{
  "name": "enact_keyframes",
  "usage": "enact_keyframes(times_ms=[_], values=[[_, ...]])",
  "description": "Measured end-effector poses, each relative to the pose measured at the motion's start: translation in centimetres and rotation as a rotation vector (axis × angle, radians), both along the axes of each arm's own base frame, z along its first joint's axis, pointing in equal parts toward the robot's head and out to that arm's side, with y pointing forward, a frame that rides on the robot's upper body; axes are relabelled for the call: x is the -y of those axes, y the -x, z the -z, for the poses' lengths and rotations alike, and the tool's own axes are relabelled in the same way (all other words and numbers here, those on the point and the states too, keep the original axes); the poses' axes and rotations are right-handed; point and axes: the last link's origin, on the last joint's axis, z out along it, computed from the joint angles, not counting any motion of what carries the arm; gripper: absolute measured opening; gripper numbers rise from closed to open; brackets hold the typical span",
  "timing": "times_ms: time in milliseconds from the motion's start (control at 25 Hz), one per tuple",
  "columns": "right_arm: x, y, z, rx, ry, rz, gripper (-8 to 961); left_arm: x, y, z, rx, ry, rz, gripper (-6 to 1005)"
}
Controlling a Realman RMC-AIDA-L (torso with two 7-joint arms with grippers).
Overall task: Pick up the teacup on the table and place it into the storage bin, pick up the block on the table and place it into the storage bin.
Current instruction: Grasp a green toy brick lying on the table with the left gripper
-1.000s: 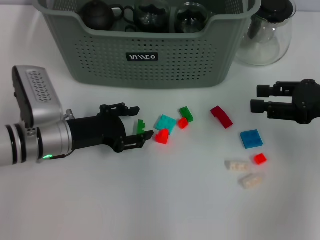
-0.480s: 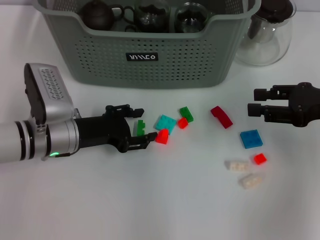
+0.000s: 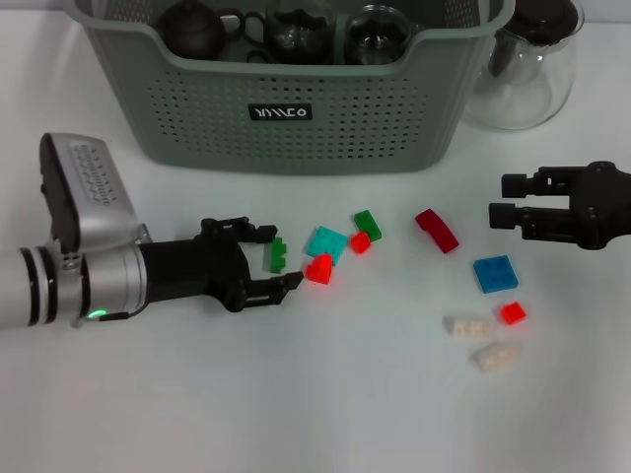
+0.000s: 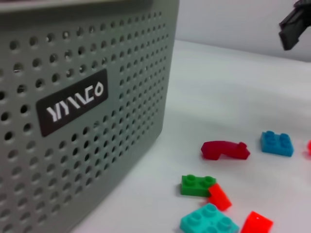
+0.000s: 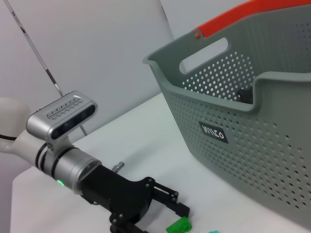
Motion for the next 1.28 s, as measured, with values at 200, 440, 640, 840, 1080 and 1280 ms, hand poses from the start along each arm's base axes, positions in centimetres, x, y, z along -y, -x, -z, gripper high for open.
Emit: enact_keyframes(times_ms=[200, 440, 640, 840, 1080, 1280], values=[[-0.1, 0.1, 0.0, 0.001, -0.001, -0.003, 596, 0.9, 0.1, -0.6, 0.031, 0.015, 0.016, 716], [-0.1, 0.0, 0.0, 0.001, -0.002, -0.002, 596, 0.9, 0.3, -0.8, 0.03, -0.005, 0.009, 716], [0.0, 0.0, 0.0, 0.002, -0.002, -0.001, 596, 0.3, 0.9, -1.2, 0.008, -0.057, -0.014, 715], [0.0, -0.1, 0.0, 0.002, -0.002, 0.002, 596, 0.3, 1.8, -2.1, 0.001, -0.097, -0.042, 714], [-0.1, 0.1, 0.0, 0.0, -0.001, 0.0, 596, 0.3, 2.1, -2.3, -0.01, -0.112, -0.054, 714], [-0.1, 0.1, 0.0, -0.001, 0.0, -0.001, 595, 0.1, 2.1, -1.6, -0.022, -0.109, -0.069, 713]])
